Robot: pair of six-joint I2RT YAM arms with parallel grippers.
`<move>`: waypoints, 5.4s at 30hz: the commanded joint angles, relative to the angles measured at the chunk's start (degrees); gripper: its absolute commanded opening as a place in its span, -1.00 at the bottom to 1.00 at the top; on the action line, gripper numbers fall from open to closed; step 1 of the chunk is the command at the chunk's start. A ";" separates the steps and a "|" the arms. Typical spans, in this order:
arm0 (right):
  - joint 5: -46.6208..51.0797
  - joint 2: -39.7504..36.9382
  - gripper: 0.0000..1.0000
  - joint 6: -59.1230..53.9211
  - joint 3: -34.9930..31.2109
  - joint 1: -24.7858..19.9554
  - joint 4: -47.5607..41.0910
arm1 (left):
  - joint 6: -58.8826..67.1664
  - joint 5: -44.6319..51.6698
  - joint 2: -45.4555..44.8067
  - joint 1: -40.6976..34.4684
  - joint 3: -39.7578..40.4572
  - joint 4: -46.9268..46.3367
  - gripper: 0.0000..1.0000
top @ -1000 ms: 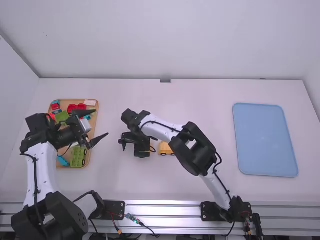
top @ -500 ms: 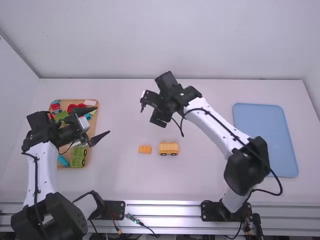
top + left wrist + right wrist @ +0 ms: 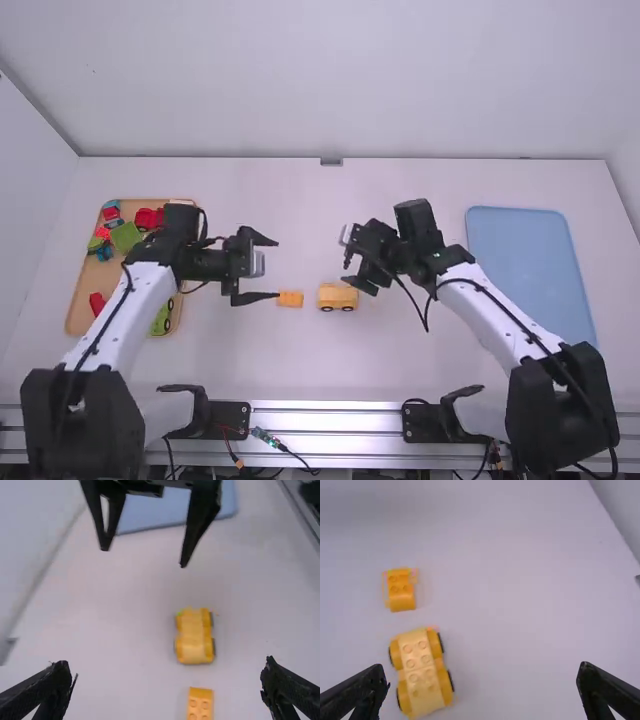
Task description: Assemble lego blocks to make yellow taxi
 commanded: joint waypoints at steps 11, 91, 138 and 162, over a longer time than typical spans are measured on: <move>-25.66 5.05 0.99 -14.88 -18.01 -10.10 14.16 | 11.26 0.61 25.88 -0.72 0.11 3.45 0.98; -30.08 31.10 0.99 -7.91 -14.45 -7.58 35.43 | -8.74 -5.42 34.14 -2.78 -12.35 40.13 0.17; -31.63 43.30 0.92 -7.48 -7.13 -4.22 40.39 | -28.26 -1.09 23.65 -6.56 -13.16 44.72 -0.96; -32.20 44.02 0.08 -7.58 -7.34 -5.22 40.17 | -38.32 -5.81 23.65 -16.90 -13.11 52.85 -0.96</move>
